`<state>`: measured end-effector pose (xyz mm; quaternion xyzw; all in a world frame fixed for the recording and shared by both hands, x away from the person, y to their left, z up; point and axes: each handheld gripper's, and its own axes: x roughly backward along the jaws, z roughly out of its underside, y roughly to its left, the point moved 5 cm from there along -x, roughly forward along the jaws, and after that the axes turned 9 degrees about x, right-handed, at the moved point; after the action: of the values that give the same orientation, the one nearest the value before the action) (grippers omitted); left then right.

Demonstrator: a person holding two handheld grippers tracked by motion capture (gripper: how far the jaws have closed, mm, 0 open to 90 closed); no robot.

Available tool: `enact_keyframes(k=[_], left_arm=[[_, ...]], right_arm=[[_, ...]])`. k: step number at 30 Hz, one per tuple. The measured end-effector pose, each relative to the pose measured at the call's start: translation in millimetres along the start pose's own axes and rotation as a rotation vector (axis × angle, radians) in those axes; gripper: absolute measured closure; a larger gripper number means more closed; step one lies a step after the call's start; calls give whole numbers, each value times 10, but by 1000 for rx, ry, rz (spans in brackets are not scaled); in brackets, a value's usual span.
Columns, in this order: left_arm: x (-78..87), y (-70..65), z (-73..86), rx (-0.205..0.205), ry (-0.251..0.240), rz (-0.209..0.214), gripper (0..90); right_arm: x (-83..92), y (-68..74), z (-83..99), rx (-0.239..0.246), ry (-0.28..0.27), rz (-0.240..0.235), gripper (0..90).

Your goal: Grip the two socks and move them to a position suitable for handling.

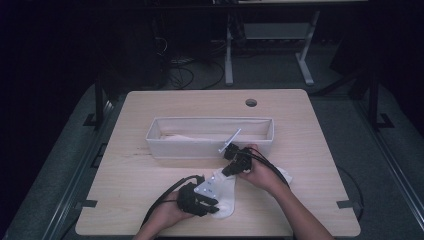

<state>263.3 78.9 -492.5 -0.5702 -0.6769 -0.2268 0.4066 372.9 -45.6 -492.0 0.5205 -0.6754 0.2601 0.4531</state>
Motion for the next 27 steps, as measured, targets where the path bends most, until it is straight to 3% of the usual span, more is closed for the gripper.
enact_keyframes(k=[12, 16, 27], left_arm=[[50, 34, -27, 26, -29, 1, 661], [101, 49, -34, 28, -42, -7, 641], [217, 82, -21, 35, -53, -25, 612]], right_arm=[[30, 55, -17, 21, -12, -4, 802], [105, 88, -31, 33, -38, -10, 784], [391, 157, 79, 42, -30, 20, 746]])
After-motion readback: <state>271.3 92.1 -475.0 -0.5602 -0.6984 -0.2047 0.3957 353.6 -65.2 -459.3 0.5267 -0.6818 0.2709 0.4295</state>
